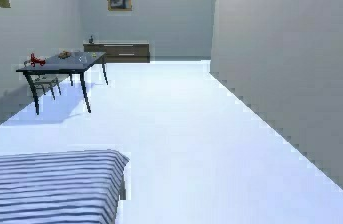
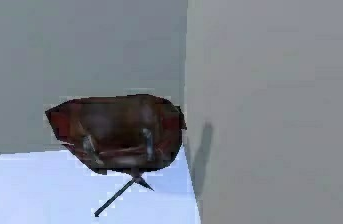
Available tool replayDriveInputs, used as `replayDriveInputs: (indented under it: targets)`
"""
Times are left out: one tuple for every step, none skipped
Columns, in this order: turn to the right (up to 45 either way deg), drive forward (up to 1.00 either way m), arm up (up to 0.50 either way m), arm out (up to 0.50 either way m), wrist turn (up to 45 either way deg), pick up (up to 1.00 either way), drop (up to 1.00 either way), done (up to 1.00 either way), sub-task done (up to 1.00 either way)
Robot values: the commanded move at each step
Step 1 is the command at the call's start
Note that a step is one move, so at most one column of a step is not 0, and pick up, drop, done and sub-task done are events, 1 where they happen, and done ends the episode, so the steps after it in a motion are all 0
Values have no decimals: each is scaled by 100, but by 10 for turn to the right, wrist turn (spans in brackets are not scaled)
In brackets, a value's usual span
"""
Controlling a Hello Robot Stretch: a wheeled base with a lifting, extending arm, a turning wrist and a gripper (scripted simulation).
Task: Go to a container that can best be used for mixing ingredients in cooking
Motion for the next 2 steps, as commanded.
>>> replayDriveInputs:
  targets:
    - [0, 100, 0, 0, 0, 0, 0, 0, 0]
    - [0, 60, 0, 0, 0, 0, 0, 0, 0]
